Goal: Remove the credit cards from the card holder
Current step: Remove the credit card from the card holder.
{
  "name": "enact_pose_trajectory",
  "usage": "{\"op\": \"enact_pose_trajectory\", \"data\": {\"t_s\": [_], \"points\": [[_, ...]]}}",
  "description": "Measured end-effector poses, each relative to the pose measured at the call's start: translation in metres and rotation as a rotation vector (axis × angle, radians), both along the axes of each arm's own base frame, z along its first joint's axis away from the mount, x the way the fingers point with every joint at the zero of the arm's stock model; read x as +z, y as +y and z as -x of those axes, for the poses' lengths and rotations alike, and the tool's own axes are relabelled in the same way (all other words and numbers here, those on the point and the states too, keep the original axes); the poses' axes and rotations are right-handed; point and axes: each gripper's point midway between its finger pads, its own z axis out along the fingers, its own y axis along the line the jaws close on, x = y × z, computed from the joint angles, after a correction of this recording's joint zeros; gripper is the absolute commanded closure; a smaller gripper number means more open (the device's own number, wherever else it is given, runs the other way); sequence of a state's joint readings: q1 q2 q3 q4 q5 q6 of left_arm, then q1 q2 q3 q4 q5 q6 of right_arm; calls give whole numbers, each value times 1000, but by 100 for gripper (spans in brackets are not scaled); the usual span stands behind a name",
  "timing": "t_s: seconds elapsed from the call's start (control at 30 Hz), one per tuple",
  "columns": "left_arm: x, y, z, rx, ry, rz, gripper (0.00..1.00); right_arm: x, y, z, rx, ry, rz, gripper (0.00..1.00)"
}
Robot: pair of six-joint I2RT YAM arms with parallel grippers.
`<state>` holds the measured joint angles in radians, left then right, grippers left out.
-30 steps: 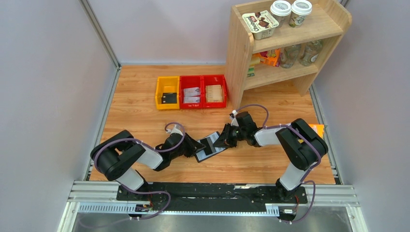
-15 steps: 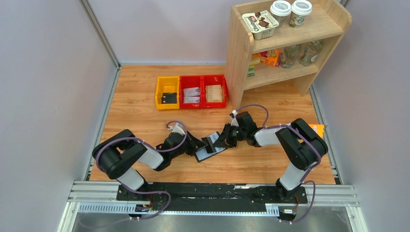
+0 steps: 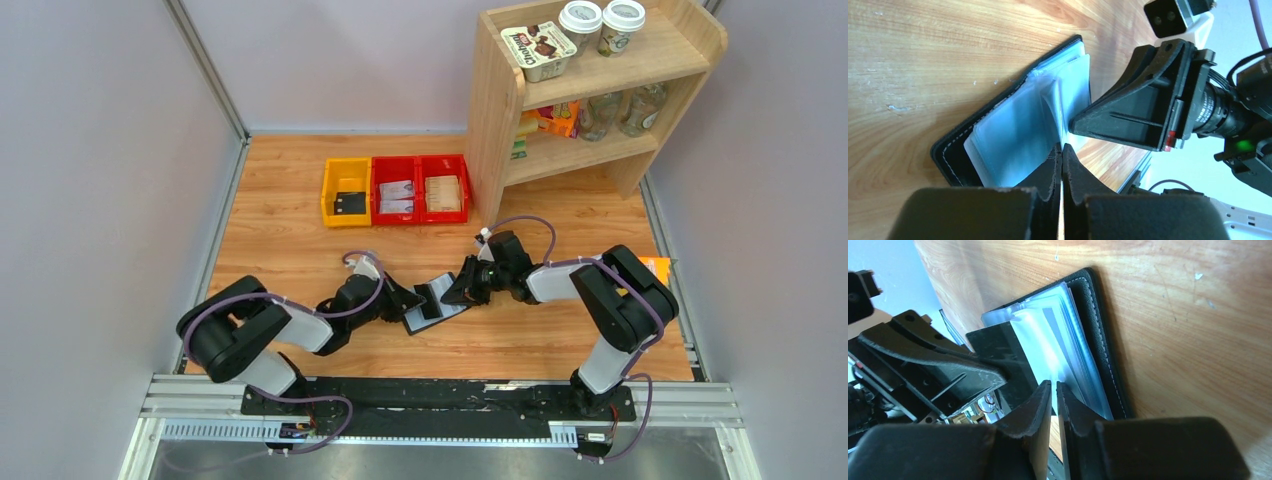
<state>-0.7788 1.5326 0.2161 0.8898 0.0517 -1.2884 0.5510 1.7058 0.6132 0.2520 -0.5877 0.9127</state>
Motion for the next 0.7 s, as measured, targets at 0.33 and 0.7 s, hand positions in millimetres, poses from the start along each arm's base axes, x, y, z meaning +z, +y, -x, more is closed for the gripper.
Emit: {"op": "enact_pose_trajectory", "data": {"t_s": [0.33,0.7], "points": [[37,23,8,-72,-155,-182,100,6,-9,1,-17,-5,53,71],[118,40,0,-213,-511,-542,100,102,-14,-14,-68,-168,31,31]]}}
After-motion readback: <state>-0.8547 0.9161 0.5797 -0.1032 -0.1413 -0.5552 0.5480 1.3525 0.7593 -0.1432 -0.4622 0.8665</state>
